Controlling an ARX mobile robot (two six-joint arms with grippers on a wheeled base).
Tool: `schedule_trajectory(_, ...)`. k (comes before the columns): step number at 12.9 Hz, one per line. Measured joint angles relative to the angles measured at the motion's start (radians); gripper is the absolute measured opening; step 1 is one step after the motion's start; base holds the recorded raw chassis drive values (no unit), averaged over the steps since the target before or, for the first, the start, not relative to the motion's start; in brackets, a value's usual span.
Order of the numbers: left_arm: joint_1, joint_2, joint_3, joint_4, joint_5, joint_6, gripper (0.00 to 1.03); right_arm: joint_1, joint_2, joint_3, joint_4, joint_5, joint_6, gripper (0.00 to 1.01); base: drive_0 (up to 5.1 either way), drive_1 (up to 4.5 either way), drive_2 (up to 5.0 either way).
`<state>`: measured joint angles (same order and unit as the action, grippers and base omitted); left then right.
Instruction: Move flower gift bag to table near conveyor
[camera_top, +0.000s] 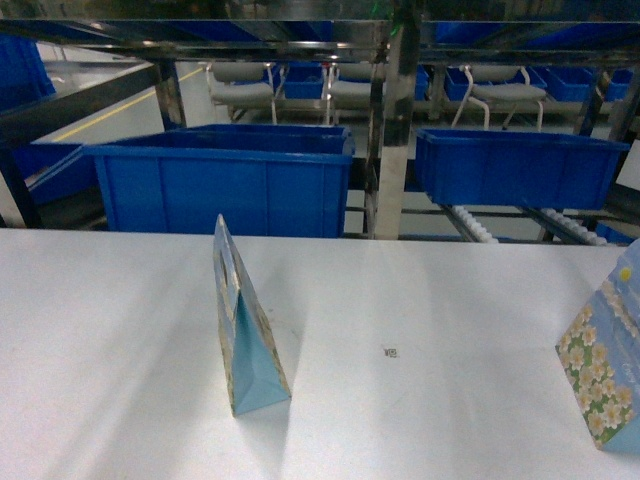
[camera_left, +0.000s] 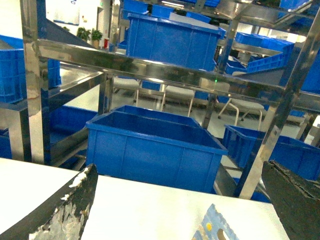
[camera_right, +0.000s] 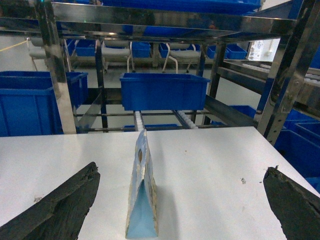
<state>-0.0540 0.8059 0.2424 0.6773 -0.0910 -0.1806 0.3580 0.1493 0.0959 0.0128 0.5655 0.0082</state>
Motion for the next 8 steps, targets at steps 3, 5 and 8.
schedule_trajectory(3,-0.009,-0.131,0.019,-0.106,-0.058,-0.003,0.98,0.0,0.0,0.0,0.0,0.0,0.0,0.98,0.0,0.0,0.0)
schedule_trajectory(5,-0.009,-0.125,0.019,-0.115,-0.055,-0.002,0.98,-0.027,-0.011,0.0,-0.003,-0.072,-0.001,0.94,0.0,0.0,0.0)
schedule_trajectory(8,0.056,-0.207,0.016,-0.326,0.079,0.113,0.71,-0.177,-0.072,-0.012,-0.007,-0.347,-0.005,0.65,0.0,0.0,0.0)
